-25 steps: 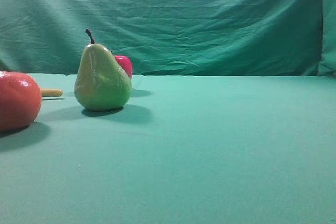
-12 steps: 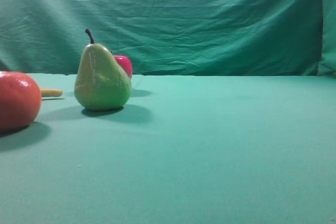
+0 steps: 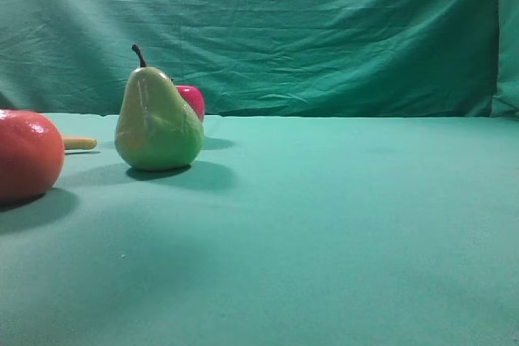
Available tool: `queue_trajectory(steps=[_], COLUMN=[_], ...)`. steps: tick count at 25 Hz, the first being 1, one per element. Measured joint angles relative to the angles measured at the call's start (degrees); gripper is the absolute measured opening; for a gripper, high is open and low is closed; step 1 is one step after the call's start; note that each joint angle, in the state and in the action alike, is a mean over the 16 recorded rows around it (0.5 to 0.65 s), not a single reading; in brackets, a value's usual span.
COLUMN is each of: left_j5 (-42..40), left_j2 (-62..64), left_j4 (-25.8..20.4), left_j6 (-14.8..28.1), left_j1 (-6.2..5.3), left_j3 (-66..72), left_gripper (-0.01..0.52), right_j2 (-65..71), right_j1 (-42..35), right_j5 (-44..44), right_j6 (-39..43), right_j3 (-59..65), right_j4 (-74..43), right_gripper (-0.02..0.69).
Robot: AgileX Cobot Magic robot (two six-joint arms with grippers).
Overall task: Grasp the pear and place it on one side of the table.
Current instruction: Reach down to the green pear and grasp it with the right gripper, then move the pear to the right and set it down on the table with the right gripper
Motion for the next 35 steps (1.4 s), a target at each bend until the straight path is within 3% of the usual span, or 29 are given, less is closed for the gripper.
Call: queue_trajectory(steps=[6,18,26,35], left_j5=[0.0,0.0,0.0,0.0], left_j2=[0.0,0.0,0.0,0.0], left_j4=[0.0,0.0,0.0,0.0], left_j6=[0.0,0.0,0.0,0.0], left_j1=[0.0,0.0,0.0,0.0], left_j3=[0.0,0.0,0.0,0.0], left_gripper=[0.0,0.0,0.0,0.0], right_j2=[7.79,14.15,6.97,-8.77], right_j1=[0.16,-0.02,-4.21,-18.43], right_j5=[0.35,0.83,5.51,9.69], right_j6=[-0.03,-0.14,0.82,5.17], right_j3=[-5.12,-9.52,-9.0,0.89], right_j4=[0.0,0.07,0.09,-0.3], right_gripper=[0.654,0.518,0.484,0.484])
